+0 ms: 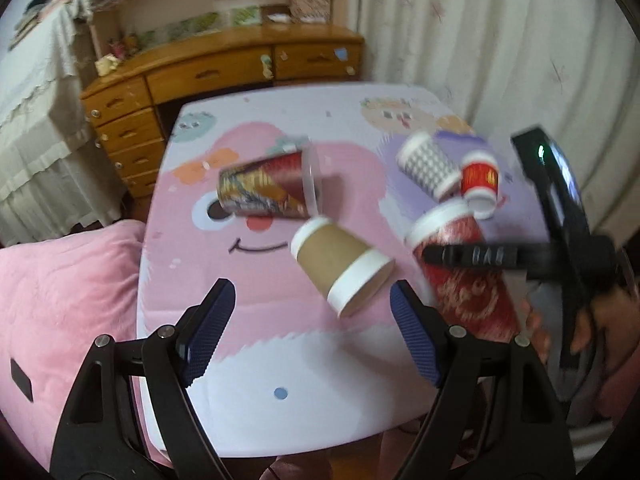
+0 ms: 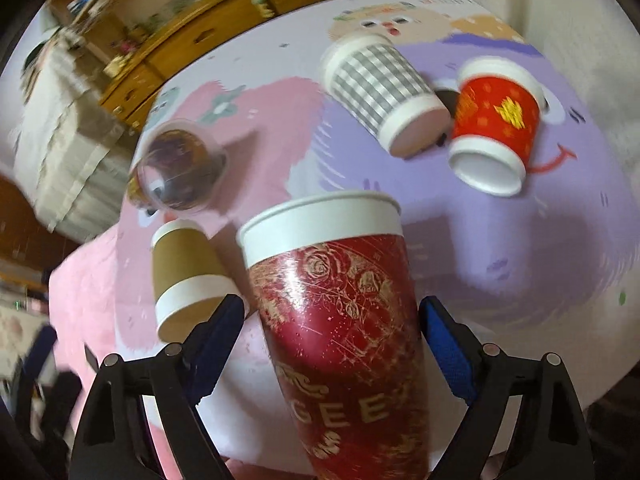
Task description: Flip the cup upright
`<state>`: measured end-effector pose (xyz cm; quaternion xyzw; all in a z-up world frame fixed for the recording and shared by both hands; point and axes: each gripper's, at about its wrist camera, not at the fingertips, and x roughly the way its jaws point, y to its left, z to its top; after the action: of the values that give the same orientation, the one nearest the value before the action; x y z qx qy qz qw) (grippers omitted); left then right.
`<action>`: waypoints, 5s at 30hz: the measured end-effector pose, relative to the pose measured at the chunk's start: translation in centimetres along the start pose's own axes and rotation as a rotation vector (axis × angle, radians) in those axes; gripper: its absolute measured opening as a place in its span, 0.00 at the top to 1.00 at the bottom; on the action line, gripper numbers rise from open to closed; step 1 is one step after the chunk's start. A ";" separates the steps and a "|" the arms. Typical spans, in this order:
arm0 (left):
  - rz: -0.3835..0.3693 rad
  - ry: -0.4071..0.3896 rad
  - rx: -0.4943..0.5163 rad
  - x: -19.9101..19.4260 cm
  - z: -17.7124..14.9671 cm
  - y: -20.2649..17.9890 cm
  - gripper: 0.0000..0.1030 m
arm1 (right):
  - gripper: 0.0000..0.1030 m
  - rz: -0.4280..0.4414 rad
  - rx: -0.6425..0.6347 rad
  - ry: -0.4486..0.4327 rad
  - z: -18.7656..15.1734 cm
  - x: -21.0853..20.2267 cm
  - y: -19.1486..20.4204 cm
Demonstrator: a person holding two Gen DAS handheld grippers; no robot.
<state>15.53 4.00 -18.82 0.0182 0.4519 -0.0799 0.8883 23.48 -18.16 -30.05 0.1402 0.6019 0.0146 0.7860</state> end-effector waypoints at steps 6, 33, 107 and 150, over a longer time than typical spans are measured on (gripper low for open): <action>-0.068 0.040 0.009 1.6 -1.1 2.0 0.25 | 0.12 -0.011 0.046 -0.016 -0.7 0.8 0.0; -0.143 0.128 0.100 2.1 -1.8 3.1 0.25 | 0.21 -0.031 -0.109 -0.639 -6.9 -8.3 2.6; 0.172 -0.158 -0.090 -26.9 -2.1 -15.6 0.25 | 0.01 0.071 -0.239 -0.487 -18.4 -39.4 -3.5; 0.202 -0.140 -0.155 -24.7 -2.3 -13.8 0.17 | 0.00 0.042 -0.290 -0.478 -16.2 -36.5 -1.2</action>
<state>-2.80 -6.24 0.29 -0.0108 0.3896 0.0441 0.9199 -2.08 -23.00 0.24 0.0379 0.3879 0.0833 0.9171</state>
